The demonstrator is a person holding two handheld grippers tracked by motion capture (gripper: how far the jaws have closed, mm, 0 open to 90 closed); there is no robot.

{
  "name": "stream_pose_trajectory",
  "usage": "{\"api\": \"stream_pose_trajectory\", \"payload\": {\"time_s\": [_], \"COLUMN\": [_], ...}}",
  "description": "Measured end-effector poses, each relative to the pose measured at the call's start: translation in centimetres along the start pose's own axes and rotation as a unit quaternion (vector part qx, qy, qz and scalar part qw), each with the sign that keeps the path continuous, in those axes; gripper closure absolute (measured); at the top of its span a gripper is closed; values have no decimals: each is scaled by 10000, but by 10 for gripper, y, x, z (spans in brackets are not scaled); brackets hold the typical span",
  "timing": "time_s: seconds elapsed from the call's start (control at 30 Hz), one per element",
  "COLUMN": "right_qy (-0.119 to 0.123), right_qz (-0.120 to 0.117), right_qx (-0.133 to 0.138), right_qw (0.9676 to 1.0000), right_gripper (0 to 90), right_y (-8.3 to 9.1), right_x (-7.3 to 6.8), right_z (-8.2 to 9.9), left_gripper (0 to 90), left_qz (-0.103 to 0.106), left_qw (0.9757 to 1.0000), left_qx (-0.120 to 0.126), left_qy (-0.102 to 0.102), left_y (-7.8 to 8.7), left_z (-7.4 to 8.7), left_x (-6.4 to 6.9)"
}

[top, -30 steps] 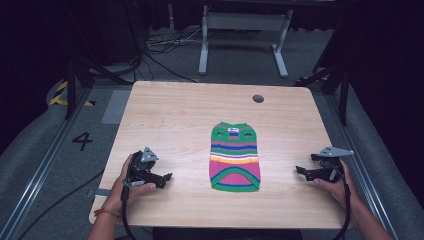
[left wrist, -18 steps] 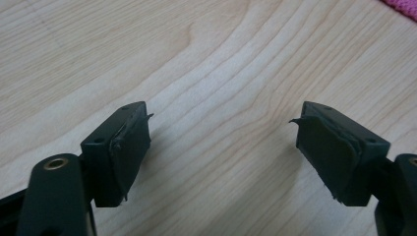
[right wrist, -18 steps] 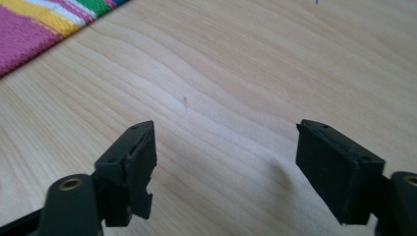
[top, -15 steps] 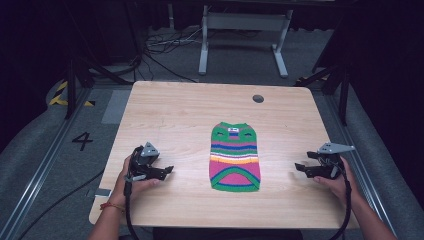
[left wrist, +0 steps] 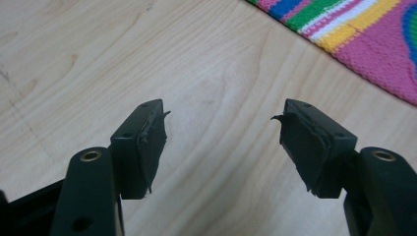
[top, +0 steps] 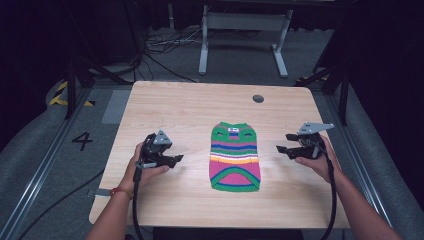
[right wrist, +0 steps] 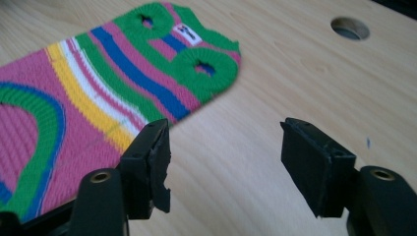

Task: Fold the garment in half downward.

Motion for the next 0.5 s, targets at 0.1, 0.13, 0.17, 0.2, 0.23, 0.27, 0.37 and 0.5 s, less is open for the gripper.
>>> {"api": "stream_pose_trajectory", "payload": {"time_s": [0.1, 0.13, 0.17, 0.2, 0.23, 0.27, 0.37, 0.5], "right_qy": [94, 152, 152, 229, 294, 277, 258, 184], "right_qz": [-50, -39, -39, -16, 78, 69, 93, 67], "right_qx": [-5, -16, -16, -38, -30, -4, 39, -41], "right_qw": [9999, 9999, 9999, 9997, 9995, 9996, 9996, 9998], "right_gripper": [402, 420, 420, 436, 444, 448, 462, 475], "right_y": [-14, -18, -18, -22, -29, -32, -45, -59], "right_x": [-1, -1, -1, 0, 3, 3, 6, 10], "right_z": [-16, -20, -20, -25, -32, -35, -43, -47], "left_gripper": [348, 346, 329, 329, 303, 307, 290, 295], "left_qz": [-25, 6, 6, -12, -30, -20, 79, 67], "left_qw": [10000, 10000, 10000, 10000, 10000, 10000, 9999, 9996], "left_qx": [43, 31, 31, 18, 32, 5, 30, -20], "left_qy": [-51, -31, -31, -15, -61, -78, -63, -281], "left_y": [-8, -12, -12, -18, -22, -25, -38, -52], "left_z": [-14, -19, -19, -24, -28, -31, -42, -56], "left_x": [-3, -4, -4, -6, -6, -7, -7, -7]}}
Point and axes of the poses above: each handheld gripper's, and its own axes: y roughly backward along the jaws, z roughly out of its underside, x roughly to its right, the point moved 10 cm from there along -y, roughly forward along the jaws, and after that the axes turned 2 degrees about y, right-handed, at the moved point
